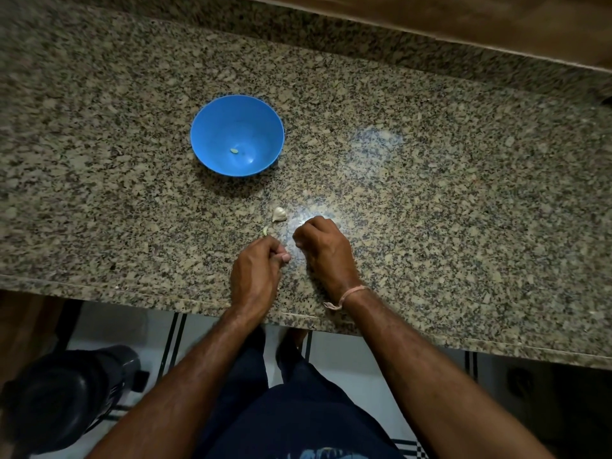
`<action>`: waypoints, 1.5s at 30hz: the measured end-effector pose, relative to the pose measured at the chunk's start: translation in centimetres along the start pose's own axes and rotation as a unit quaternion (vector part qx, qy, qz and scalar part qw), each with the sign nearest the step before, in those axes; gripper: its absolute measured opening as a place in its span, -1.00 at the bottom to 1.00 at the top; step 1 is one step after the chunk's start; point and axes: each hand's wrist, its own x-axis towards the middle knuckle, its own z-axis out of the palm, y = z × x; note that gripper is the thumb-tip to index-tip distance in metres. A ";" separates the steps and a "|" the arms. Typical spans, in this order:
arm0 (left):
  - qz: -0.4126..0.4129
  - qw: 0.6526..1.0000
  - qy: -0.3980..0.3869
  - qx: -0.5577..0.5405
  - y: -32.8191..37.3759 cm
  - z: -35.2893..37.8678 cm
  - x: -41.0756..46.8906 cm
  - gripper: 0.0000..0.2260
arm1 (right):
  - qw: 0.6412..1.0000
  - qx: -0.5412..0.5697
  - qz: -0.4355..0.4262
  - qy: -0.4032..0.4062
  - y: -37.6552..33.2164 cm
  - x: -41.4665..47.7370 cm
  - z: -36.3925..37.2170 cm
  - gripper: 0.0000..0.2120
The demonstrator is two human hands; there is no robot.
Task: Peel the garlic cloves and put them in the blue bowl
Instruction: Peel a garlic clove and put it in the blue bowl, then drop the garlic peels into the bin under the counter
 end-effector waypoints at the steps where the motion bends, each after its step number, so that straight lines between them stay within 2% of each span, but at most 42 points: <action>1: -0.002 1.000 -0.002 0.000 0.1 -0.1 0.0 -0.87 | 1.000 -0.013 0.001 0.007 -0.2 0.2 0.0 -0.93; 7: -0.025 1.000 -0.013 -0.007 0.5 -0.6 0.1 -0.89 | 0.995 -0.103 0.008 -0.004 -1.1 0.0 0.2 -0.86; 10: -0.034 0.999 -0.010 -0.012 0.3 -0.7 -0.2 -0.90 | 0.991 -0.122 0.013 -0.045 -2.2 -2.2 -0.1 -0.89; 11: -0.034 0.999 -0.008 -0.016 0.2 -0.9 -0.3 -0.90 | 0.993 -0.094 0.030 -0.063 -2.8 -2.9 -0.2 -0.89; 13: -0.039 0.999 -0.003 -0.031 -0.3 -1.2 -0.9 -0.89 | 0.986 0.068 0.133 -0.079 -4.3 -3.1 -0.3 -0.84; 14: -0.045 0.998 0.005 -0.042 -0.6 -1.6 -1.1 -0.89 | 0.962 0.169 0.200 -0.079 -4.8 -2.6 -0.3 -0.84; 16: -0.060 0.996 0.033 -0.065 -1.0 -2.7 -1.8 -0.90 | 0.892 0.324 0.299 -0.096 -6.2 -1.3 -0.3 -0.92; 19: -0.090 0.986 0.083 -0.112 -2.1 -5.1 -3.1 -0.89 | 0.791 0.477 0.365 -0.119 -9.5 -0.3 0.2 -0.91; 23: -0.117 0.969 0.147 -0.162 -5.3 -8.9 -5.7 -0.82 | 0.735 0.537 0.373 -0.180 -14.2 -0.7 2.4 -0.78; 28: -0.170 0.941 0.238 -0.172 -13.1 -14.2 -11.4 -0.81 | 0.728 0.533 0.323 -0.285 -21.8 -3.4 9.1 -0.64; 33: -0.234 0.895 0.319 -0.208 -23.2 -19.8 -21.1 -0.77 | 0.726 0.495 0.276 -0.390 -32.0 -9.7 16.7 -0.68; 38: -0.277 0.855 0.372 -0.230 -32.0 -24.5 -31.8 -0.90 | 0.714 0.468 0.289 -0.432 -40.4 -16.6 22.4 -0.76; 42: -0.318 0.832 0.398 -0.221 -36.4 -26.8 -36.9 -0.85 | 0.726 0.435 0.281 -0.453 -45.4 -20.0 26.3 -0.76; 45: -0.338 0.813 0.415 -0.230 -39.3 -28.0 -39.7 -0.83 | 0.718 0.428 0.273 -0.475 -48.0 -21.3 28.6 -0.76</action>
